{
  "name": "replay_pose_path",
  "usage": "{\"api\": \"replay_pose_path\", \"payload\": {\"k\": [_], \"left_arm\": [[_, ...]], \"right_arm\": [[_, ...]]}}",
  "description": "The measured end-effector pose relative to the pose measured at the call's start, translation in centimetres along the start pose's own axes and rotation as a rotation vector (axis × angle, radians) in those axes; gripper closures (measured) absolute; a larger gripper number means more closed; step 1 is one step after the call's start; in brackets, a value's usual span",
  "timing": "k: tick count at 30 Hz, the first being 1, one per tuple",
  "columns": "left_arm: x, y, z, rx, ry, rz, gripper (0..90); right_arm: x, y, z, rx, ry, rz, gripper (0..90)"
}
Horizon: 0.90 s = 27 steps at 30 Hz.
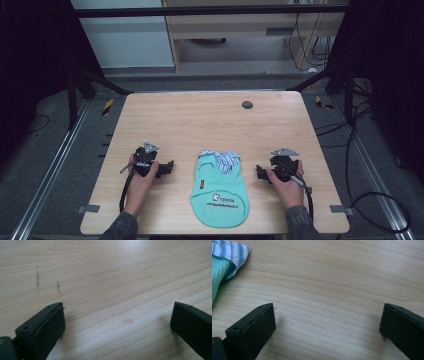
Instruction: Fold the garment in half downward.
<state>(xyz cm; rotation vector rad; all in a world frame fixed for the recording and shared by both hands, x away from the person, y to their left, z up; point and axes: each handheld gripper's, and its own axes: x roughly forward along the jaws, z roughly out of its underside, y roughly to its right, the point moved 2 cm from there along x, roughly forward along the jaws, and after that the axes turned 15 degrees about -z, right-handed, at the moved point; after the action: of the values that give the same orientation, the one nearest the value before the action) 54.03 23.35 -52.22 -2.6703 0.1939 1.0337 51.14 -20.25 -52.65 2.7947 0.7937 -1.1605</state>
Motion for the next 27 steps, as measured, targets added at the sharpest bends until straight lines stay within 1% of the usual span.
{"api": "replay_pose_path", "payload": {"k": [7, 9, 10, 12, 14, 16, 17, 18, 19, 20, 21, 22, 23, 24, 25, 26, 27], "left_arm": [[-0.1, 0.1, 0.0, 0.005, 0.003, 0.005, 0.0], [-0.1, 0.2, 0.0, 0.016, 0.006, 0.014, 0.0], [-0.1, 0.2, 0.0, 0.027, 0.01, 0.019, 0.0], [-0.2, 0.3, 0.0, 0.032, 0.014, 0.028, 0.6], [-0.3, 0.3, 0.0, 0.042, 0.012, 0.036, 3.7], [-0.3, 0.4, 0.0, 0.047, 0.013, 0.042, 3.8], [-0.4, 0.4, -0.1, 0.053, 0.018, 0.045, 3.8], [-0.5, 0.5, -0.3, 0.062, 0.016, 0.049, 5.3], [-0.7, 0.5, -0.5, 0.071, 0.018, 0.062, 5.2], [-1.0, 0.5, -0.9, 0.07, 0.03, 0.078, 5.1], [-1.3, 0.6, -1.5, 0.079, 0.048, 0.095, 5.8], [-1.5, 0.6, -1.9, 0.087, 0.051, 0.104, 6.5], [-1.6, 0.8, -2.5, 0.094, 0.053, 0.119, 7.3], [-1.6, 1.0, -3.3, 0.11, 0.055, 0.141, 8.5], [-1.6, 1.1, -3.8, 0.107, 0.055, 0.152, 8.8], [-1.4, 1.2, -4.4, 0.101, 0.054, 0.17, 9.6], [-0.8, 1.5, -5.4, 0.097, 0.036, 0.197, 10.5]], "right_arm": [[0.0, 0.0, 0.0, 0.0, 0.0, 0.0, 0.4], [0.0, 0.0, 0.0, -0.001, -0.001, -0.001, 0.4], [0.0, 0.0, 0.0, 0.0, 0.0, -0.001, 0.4], [0.0, 0.0, 0.0, 0.0, 0.0, -0.001, 0.4], [0.0, 0.0, 0.0, -0.002, -0.001, 0.001, 0.7], [0.0, -0.1, -0.1, -0.011, -0.001, -0.005, 2.1], [0.0, -0.1, -0.1, -0.019, -0.001, -0.013, 4.9], [0.0, -0.2, -0.3, -0.019, 0.005, -0.018, 11.9], [-0.1, -0.3, -0.4, -0.031, 0.004, -0.022, 15.5], [-0.1, -0.4, -0.6, -0.049, -0.005, -0.018, 17.7], [-0.2, -0.6, -0.9, -0.06, -0.012, -0.028, 24.1], [-0.2, -0.8, -1.2, -0.084, -0.026, -0.056, 30.7], [-0.2, -0.9, -1.5, -0.094, -0.036, -0.071, 32.6], [-0.1, -1.0, -1.8, -0.11, -0.053, -0.087, 34.8], [0.2, -1.1, -2.4, -0.127, -0.069, -0.096, 35.7], [0.3, -1.2, -2.7, -0.129, -0.077, -0.109, 37.3], [0.7, -1.5, -3.7, -0.154, -0.087, -0.128, 41.4]]}}
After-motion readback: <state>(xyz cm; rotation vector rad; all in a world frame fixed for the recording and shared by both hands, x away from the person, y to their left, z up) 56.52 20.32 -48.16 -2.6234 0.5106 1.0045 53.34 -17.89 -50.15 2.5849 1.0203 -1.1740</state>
